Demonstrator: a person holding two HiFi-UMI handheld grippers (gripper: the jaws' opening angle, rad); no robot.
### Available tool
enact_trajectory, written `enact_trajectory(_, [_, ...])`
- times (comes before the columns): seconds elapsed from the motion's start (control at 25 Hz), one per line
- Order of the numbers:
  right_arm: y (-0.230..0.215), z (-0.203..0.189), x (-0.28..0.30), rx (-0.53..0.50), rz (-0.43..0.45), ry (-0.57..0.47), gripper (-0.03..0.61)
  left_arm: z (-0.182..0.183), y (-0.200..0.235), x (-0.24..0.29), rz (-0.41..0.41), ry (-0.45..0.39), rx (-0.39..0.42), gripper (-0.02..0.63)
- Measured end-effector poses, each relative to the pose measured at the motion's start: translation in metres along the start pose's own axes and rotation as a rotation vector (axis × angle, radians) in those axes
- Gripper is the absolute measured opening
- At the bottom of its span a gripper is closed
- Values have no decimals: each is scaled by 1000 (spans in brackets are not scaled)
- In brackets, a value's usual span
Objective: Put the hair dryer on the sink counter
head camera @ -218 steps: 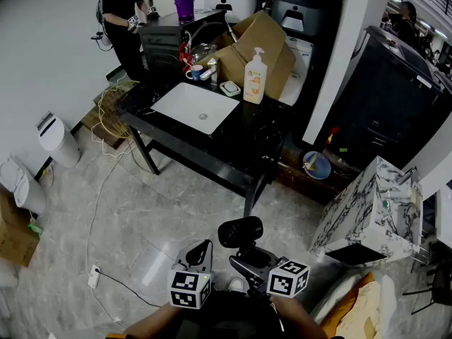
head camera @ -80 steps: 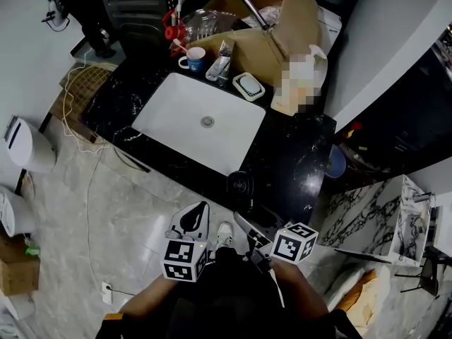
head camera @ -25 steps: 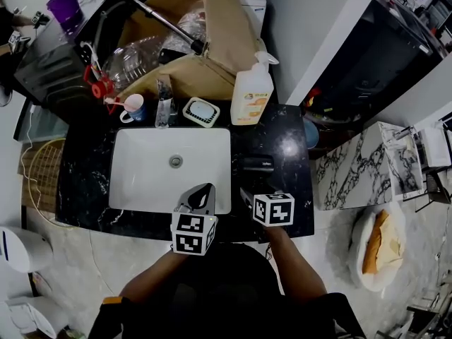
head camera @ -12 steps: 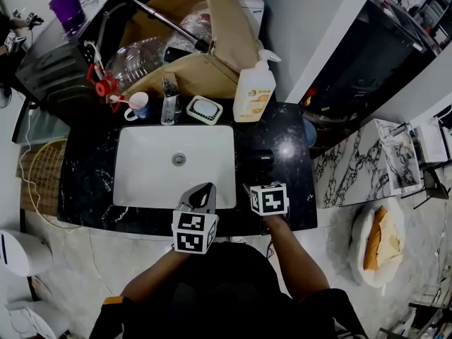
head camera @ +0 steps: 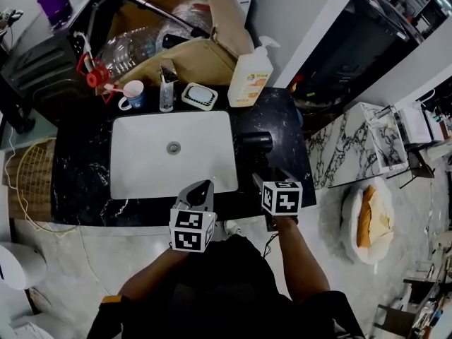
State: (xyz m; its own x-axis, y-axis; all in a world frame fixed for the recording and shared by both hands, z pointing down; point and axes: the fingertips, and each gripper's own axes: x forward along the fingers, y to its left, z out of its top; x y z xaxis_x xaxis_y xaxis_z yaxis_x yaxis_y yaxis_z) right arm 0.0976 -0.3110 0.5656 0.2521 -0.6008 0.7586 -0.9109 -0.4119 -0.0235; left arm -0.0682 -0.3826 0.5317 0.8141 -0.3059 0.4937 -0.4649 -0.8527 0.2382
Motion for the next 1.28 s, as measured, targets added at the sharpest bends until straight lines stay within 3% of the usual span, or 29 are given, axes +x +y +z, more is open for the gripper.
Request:
enact_trajectory(0.2, [14,-15,-34,53,-49,-46,297,-10,-9,-9,-57,11,20,8])
enact_trajectory(0.44, [21,-29,-73,134,-46,-139,161,-11,-31,-31,-74,-29,57,8])
enact_trajectory(0.56, [23,-27,-91,126,-11,-183,102,-14,-49,-40,-60,-41,82,7])
enact_trajectory(0.96, [6,-75,-164,80,127,-247,74,-24,-140,-67,-26,-68,135,8])
enact_trajectory(1.28, [1,-120,-204,76,215,-294,30,-60,-191,-93,8,-59,153,8])
